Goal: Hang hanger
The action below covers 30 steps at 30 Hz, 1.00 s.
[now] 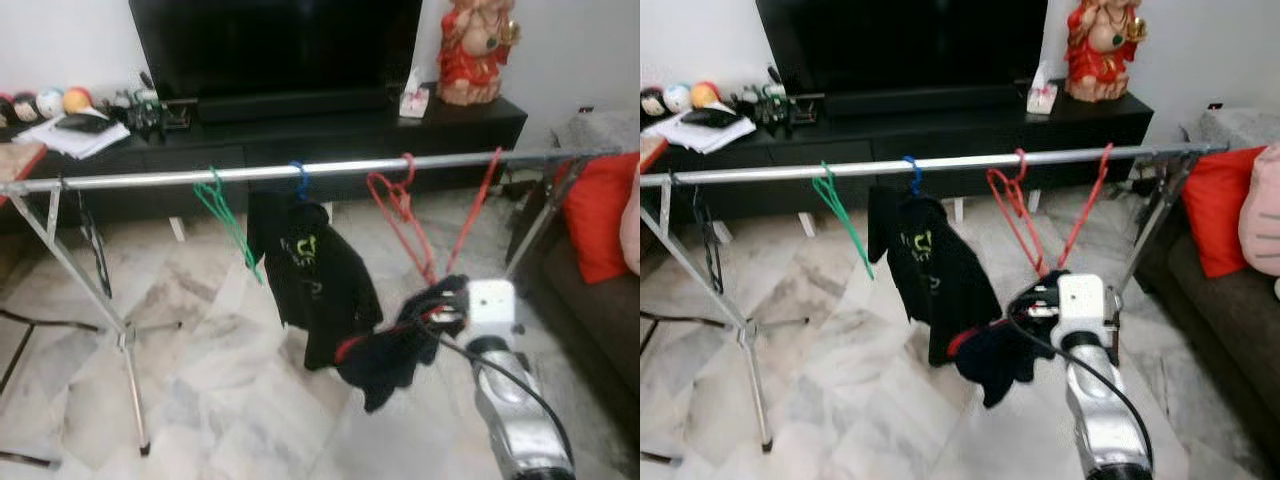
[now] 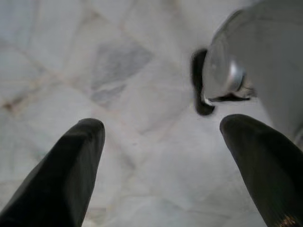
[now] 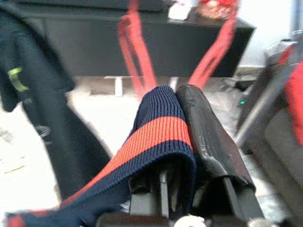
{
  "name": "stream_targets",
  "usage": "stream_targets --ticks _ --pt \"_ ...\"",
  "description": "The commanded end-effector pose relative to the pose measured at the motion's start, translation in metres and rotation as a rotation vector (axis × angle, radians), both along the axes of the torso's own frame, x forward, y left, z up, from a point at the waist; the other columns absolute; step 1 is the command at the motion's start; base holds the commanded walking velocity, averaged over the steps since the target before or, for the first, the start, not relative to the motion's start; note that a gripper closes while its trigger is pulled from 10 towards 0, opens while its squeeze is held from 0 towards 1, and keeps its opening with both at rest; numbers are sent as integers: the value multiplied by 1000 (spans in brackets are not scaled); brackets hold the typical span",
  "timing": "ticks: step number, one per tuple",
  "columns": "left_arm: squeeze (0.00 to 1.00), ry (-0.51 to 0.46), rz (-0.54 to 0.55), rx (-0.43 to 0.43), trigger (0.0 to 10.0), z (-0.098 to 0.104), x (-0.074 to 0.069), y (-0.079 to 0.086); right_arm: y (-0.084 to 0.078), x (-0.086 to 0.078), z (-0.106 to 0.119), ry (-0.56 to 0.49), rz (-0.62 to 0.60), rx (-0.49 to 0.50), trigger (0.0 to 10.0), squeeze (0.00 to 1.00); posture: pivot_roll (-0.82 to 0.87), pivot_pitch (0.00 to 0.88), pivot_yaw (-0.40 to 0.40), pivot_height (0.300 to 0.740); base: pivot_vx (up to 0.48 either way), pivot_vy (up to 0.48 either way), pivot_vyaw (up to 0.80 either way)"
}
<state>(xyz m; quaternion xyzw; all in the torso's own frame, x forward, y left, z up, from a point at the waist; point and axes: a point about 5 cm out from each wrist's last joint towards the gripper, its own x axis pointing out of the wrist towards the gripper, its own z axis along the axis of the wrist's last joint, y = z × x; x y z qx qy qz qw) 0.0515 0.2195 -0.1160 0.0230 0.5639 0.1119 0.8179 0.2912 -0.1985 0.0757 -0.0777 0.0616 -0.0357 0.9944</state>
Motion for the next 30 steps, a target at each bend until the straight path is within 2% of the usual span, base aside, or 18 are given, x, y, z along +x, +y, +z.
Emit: stream_targets --ticks 1,4,8,10,12,13,14,16,18,19,20,21,22,23,24,26,27,30 --pt "0 6 12 15 10000 1 -4 5 8 5 7 -29 27 15 10000 0 -113 0 26 740 0 -409 0" --pt "0 6 14 20 10000 1 -4 6 9 4 2 -5 50 18 10000 0 -116 0 26 740 0 -396 0" --pt "0 -18 51 35 10000 1 -3 6 9 0 -9 49 89 18 10000 0 -118 0 26 740 0 0 0" --pt "0 -75 98 73 10000 4 0 9 7 -3 -21 93 94 4 10000 0 -111 0 22 740 0 0 0" --pt "0 -93 115 84 10000 5 1 9 6 -4 -24 104 94 0 10000 0 -111 0 22 740 0 0 0" --pt "0 -148 145 118 10000 8 3 11 4 -8 -33 139 100 -6 10000 0 -108 0 18 740 0 0 0" --pt "0 -148 145 118 10000 8 3 11 4 -8 -33 139 100 -6 10000 0 -108 0 18 740 0 0 0" --pt "0 -207 140 178 10000 11 7 13 1 -13 -46 201 116 -10 10000 0 -98 0 15 740 0 0 0" --pt "0 -220 153 181 10000 12 8 13 1 -15 -50 218 126 -9 10000 0 -97 0 13 740 0 0 0" --pt "0 -314 170 214 10000 20 30 22 1 -19 -59 265 142 -15 10000 0 -96 0 13 740 0 0 0" --pt "0 -370 176 232 10000 27 45 28 1 -20 -62 279 146 -16 10000 0 -96 0 13 740 0 0 0" --pt "0 -510 156 275 10000 44 73 40 0 -22 -66 298 142 -13 10000 0 -98 0 13 740 0 0 0" --pt "0 -605 139 303 10000 57 91 46 -1 -24 -69 310 138 -9 10000 0 -98 0 13 740 0 0 0" --pt "0 -670 124 322 10000 67 100 50 -2 -25 -71 321 132 -8 10000 0 -97 0 13 740 0 0 0" --pt "0 -670 124 322 10000 67 100 50 -2 -25 -71 321 132 -8 10000 0 -97 0 13 740 0 0 0" --pt "0 -812 63 374 10000 88 115 51 -10 -31 -83 374 94 16 10000 0 -94 0 11 740 0 0 0" --pt "0 -812 63 374 10000 88 115 51 -10 -31 -83 374 94 16 10000 0 -94 0 11 740 0 0 0" --pt "0 -980 1 423 10000 115 129 44 -18 -41 -98 451 60 20 10000 0 -96 0 9 740 0 0 0"
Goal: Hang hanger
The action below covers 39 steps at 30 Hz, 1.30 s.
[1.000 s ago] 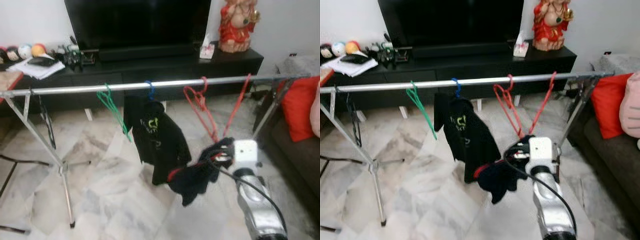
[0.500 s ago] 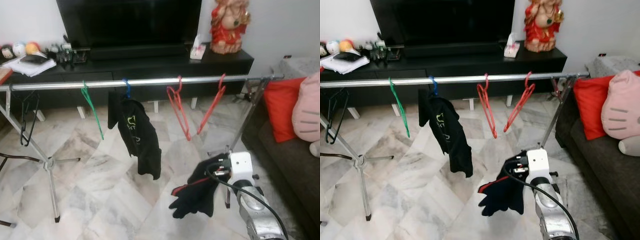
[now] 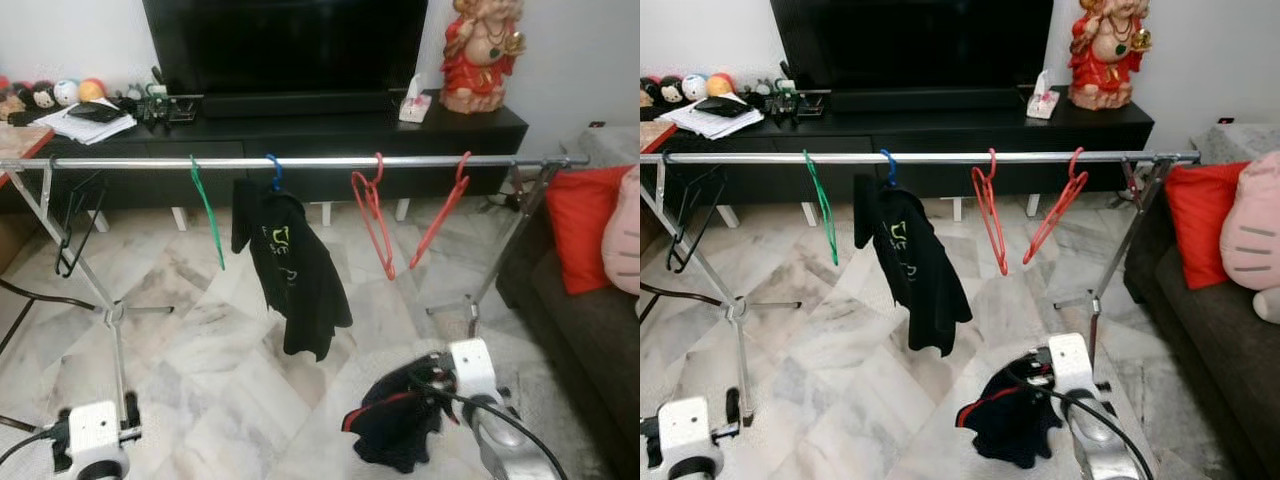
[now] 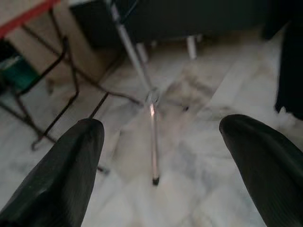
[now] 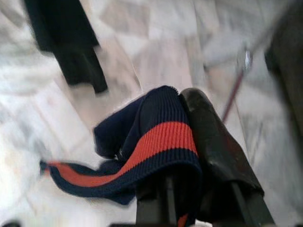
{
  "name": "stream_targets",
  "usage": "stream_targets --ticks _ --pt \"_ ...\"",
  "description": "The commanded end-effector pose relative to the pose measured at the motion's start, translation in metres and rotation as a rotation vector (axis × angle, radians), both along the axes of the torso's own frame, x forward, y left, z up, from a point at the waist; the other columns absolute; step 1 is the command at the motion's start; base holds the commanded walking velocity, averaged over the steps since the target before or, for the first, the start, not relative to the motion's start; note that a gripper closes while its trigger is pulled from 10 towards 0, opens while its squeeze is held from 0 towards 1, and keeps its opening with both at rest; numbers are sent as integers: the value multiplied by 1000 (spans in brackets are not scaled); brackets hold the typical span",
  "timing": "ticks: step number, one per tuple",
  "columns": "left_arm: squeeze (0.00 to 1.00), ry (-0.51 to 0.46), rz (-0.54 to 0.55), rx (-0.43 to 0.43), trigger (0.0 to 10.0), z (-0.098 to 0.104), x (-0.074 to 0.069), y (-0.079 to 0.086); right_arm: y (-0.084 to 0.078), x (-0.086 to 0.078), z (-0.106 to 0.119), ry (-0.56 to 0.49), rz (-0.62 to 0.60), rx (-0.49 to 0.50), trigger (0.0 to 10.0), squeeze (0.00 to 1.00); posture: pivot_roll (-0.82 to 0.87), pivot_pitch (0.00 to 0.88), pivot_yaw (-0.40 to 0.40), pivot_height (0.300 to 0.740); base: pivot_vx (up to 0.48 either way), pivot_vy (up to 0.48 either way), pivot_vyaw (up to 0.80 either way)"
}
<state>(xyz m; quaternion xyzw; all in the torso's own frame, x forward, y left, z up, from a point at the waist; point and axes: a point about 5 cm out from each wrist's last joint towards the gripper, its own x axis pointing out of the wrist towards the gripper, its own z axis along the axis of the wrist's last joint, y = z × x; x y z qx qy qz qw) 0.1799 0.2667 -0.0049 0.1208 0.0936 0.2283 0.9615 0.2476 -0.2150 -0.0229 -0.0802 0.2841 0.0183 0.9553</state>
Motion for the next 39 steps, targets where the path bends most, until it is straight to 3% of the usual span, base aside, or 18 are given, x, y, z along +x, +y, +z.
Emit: stream_targets --ticks 1,6,12,17,19,27,39 --pt "0 -17 -19 26 10000 3 0 -3 -2 2 1 -8 -13 6 10000 0 -96 0 9 740 0 0 0" --pt "0 -206 -137 55 10000 53 21 -25 2 -9 -16 91 -35 45 10000 0 -86 0 5 740 0 0 0" --pt "0 -251 -184 50 10000 70 26 -37 5 -11 -20 111 -23 43 10000 0 -83 0 5 740 0 0 0" --pt "0 -255 -188 46 10000 75 26 -41 5 -11 -20 112 -21 44 10000 0 -83 0 5 740 0 0 0" --pt "0 -248 -226 15 10000 87 30 -50 5 -12 -22 107 -32 46 10000 0 -89 0 12 740 0 0 0" --pt "0 -245 -232 -4 10000 90 35 -52 3 -16 -24 112 -26 33 10000 0 -93 0 16 740 179 0 0" --pt "0 -236 -224 -19 10000 96 37 -55 1 -2 -12 18 -64 29 10000 0 -87 0 13 740 319 0 0"
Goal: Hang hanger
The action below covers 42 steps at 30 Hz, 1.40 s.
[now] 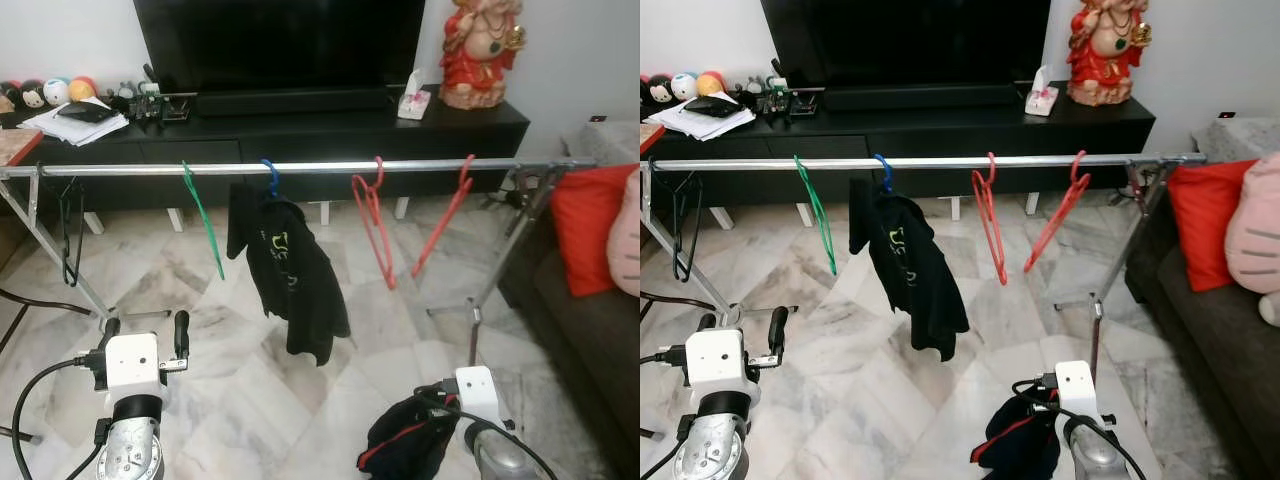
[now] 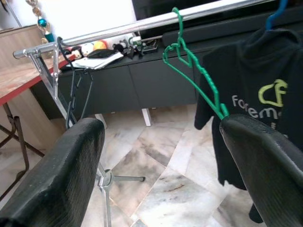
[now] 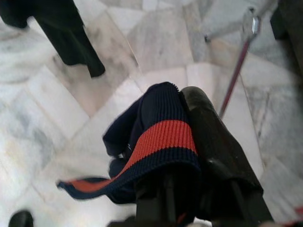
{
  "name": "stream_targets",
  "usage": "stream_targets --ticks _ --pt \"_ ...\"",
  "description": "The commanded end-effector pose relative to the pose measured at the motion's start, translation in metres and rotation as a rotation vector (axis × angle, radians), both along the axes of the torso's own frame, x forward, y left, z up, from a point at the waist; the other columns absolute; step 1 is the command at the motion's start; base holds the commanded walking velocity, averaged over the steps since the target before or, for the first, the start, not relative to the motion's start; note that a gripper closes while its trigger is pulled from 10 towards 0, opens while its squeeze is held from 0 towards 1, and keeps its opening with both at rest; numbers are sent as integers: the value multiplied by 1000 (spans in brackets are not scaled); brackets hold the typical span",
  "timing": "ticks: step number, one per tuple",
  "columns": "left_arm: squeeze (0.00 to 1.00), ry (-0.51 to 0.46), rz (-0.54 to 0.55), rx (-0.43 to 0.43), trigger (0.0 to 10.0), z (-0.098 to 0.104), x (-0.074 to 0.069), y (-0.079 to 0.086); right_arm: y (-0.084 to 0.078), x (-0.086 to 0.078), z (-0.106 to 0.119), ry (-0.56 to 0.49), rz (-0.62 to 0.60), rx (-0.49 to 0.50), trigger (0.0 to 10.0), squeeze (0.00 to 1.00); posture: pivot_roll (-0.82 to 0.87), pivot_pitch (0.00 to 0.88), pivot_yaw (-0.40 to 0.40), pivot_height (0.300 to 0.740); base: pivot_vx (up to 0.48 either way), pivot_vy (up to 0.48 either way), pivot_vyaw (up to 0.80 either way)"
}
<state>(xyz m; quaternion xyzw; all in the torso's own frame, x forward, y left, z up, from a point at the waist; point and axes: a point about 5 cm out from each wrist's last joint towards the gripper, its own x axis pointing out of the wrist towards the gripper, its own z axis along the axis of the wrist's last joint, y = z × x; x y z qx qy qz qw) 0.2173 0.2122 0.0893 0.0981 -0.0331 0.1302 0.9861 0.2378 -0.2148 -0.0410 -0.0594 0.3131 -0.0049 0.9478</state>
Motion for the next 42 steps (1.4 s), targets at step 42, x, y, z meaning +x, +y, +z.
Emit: stream_targets --ticks 42 --pt "0 -21 39 -57 10000 18 3 11 6 7 4 -35 21 -4 10000 0 -78 0 9 740 318 0 0"
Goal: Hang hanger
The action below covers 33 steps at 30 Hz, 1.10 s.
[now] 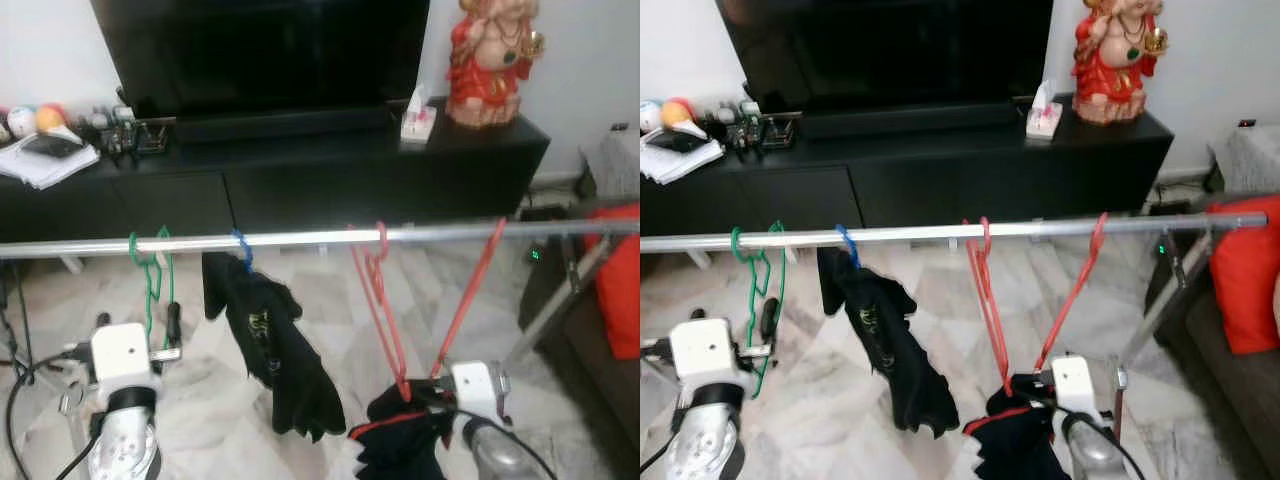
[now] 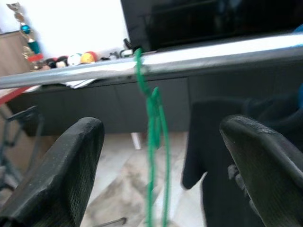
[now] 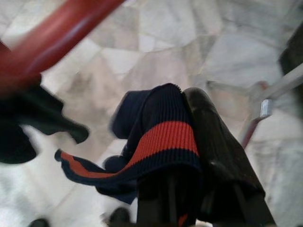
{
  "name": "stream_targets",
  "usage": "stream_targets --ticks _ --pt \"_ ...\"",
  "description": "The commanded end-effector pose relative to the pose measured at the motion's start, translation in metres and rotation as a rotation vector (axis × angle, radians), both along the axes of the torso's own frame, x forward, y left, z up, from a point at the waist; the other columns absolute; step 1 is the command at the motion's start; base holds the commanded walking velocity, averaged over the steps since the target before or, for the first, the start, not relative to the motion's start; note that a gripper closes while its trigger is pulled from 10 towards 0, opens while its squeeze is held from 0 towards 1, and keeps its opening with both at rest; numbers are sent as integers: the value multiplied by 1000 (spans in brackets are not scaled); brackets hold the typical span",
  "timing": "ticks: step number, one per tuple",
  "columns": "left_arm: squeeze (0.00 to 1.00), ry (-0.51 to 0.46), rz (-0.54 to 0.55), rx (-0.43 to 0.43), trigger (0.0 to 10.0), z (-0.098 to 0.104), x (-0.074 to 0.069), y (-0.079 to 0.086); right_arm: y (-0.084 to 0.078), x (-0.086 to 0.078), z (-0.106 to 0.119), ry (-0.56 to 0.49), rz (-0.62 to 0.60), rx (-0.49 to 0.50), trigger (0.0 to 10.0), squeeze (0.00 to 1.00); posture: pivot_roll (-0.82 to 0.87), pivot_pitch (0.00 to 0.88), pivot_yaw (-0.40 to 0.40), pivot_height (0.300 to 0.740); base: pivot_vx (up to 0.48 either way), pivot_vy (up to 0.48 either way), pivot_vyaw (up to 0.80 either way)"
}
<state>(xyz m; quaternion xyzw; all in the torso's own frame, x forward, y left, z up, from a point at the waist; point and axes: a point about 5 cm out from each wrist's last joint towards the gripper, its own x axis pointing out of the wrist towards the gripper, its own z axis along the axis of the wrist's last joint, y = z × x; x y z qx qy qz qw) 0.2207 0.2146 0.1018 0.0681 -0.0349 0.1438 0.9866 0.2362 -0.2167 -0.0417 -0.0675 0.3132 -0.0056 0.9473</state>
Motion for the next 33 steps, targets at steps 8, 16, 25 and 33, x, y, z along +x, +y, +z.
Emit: stream_targets --ticks 8,16,25,33 --pt "0 24 -11 -58 10000 6 -9 17 9 8 5 -38 24 13 10000 0 -77 0 11 740 0 0 0" --pt "1000 80 -26 -215 10000 24 -13 43 9 7 4 -35 31 10 10000 0 -62 0 6 740 0 0 0" --pt "1000 237 -80 -152 10000 18 4 66 9 7 4 -32 41 8 10000 0 -67 0 10 740 0 0 0" --pt "1000 302 -154 -146 10000 13 25 84 10 5 2 -18 36 9 10000 0 -72 0 18 740 0 0 0"
